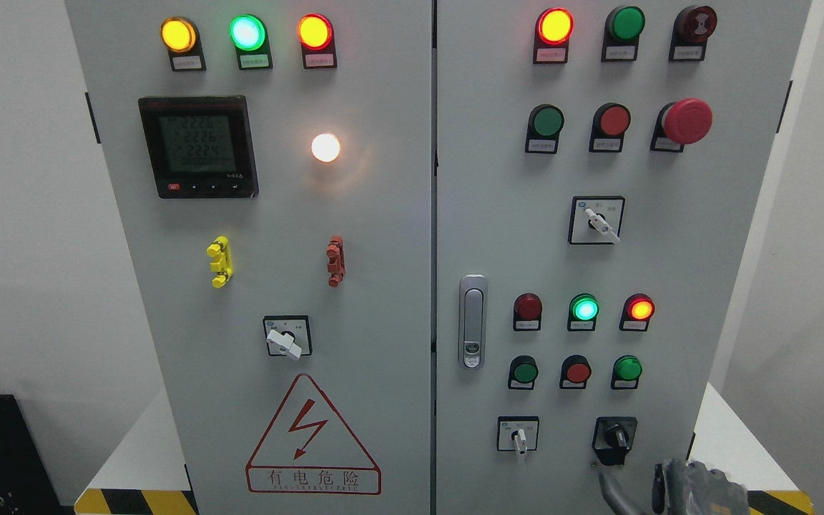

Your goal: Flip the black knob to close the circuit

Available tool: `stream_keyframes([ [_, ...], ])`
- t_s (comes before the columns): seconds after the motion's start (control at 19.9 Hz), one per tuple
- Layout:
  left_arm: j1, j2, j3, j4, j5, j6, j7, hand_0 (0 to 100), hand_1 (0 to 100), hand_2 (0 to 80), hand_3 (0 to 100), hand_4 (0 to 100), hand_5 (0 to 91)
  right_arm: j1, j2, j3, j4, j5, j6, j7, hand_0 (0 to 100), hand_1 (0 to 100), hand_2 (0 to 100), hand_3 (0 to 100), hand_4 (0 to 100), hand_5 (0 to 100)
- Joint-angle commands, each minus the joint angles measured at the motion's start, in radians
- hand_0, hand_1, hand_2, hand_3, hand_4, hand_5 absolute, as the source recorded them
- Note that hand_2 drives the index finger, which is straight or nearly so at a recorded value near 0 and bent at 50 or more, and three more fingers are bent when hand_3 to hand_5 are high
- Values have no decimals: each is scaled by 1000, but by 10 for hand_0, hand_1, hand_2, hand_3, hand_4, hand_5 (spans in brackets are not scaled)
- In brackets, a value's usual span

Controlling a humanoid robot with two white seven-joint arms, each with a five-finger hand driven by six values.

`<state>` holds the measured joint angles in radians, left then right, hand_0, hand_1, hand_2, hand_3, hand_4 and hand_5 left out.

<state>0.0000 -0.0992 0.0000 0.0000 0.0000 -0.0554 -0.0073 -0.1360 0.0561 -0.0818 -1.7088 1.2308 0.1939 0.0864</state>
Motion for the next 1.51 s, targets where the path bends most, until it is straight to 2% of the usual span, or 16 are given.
stream_keyframes([
  [0.0,34,1,11,-34,8,0,0,0,0,0,50,27,0,113,54,-25,-99,-311,-85,-8,0,16,673,933,754,733],
  [0.05,34,1,11,-34,8,0,0,0,0,0,49,27,0,143,56,-51,-133,-417,-111,-2,0,25,577,861,701,625],
  [0.1,34,-1,11,-34,8,0,0,0,0,0,49,27,0,176,57,-68,-159,-541,-143,9,0,35,479,770,619,478],
  [0.15,34,-1,11,-34,8,0,0,0,0,0,49,27,0,208,57,-82,-185,-680,-174,50,0,38,448,721,586,424],
  [0.25,34,1,11,-34,8,0,0,0,0,0,49,26,0,266,56,-119,-242,-904,-185,126,0,44,291,435,352,211],
  [0.3,34,-1,11,-34,8,0,0,0,0,0,49,27,0,294,56,-130,-265,-998,-182,147,0,45,251,387,305,158],
  [0.4,34,1,11,-34,8,0,0,0,0,0,49,27,0,338,54,-148,-275,-1130,-189,165,0,24,67,181,123,0],
  [0.55,34,-1,11,-34,8,0,0,0,0,0,49,27,0,381,54,-170,-275,-1293,-192,219,0,0,0,77,41,0],
  [0.7,34,1,11,-34,8,0,0,0,0,0,49,28,0,386,53,-180,-273,-1360,-194,236,0,0,0,28,4,0],
  [1.0,34,1,11,-34,8,0,0,0,0,0,49,26,0,398,53,-182,-262,-1375,-234,276,0,0,0,20,5,0],
  [1.26,34,1,11,-34,8,0,0,0,0,0,50,26,0,421,53,-190,-262,-1395,-257,282,0,0,0,19,20,0],
  [1.46,34,1,11,-34,8,0,0,0,0,0,49,27,0,444,54,-207,-262,-1396,-260,338,0,0,0,24,29,0],
])
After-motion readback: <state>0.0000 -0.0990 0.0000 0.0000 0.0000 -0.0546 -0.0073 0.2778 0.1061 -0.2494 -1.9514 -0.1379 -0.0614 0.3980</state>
